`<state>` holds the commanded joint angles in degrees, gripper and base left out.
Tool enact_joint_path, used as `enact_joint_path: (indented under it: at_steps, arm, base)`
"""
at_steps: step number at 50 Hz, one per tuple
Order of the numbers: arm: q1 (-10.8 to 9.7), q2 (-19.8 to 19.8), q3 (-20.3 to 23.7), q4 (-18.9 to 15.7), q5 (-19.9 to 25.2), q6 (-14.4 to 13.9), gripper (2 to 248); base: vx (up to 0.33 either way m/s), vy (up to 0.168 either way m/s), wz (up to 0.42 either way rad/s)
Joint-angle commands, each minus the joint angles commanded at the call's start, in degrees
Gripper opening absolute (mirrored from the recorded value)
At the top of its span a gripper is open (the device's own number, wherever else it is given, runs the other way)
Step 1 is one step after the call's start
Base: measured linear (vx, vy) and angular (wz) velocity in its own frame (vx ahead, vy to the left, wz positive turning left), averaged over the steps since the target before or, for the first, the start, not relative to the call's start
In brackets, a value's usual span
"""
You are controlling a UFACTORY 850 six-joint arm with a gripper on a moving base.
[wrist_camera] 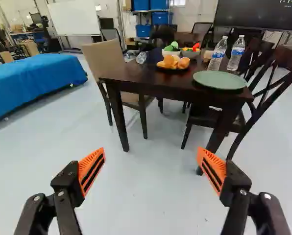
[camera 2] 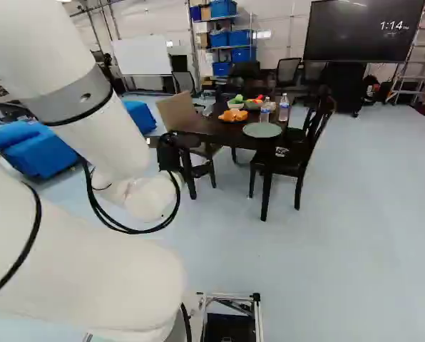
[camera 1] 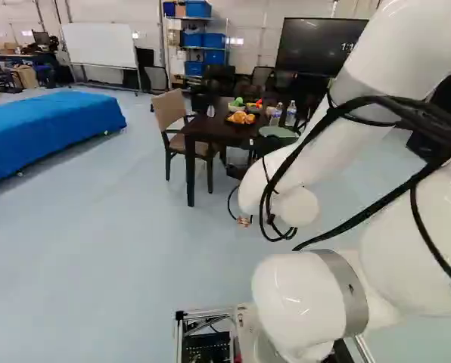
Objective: Move the croissant to the empty plate
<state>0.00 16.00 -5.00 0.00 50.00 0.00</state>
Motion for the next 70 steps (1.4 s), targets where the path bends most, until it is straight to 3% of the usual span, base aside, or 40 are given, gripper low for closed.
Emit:
enact_joint_path:
  at_steps: [29,70]
  arm:
    - [0.0,0.0,0.0,0.0,0.0,0.0,247]
    - [0.0,0.0,0.0,0.0,0.0,0.0,247]
  base:
    - [0.186,0.014,-0.026]
    - [0.188,0.08,-0.025]
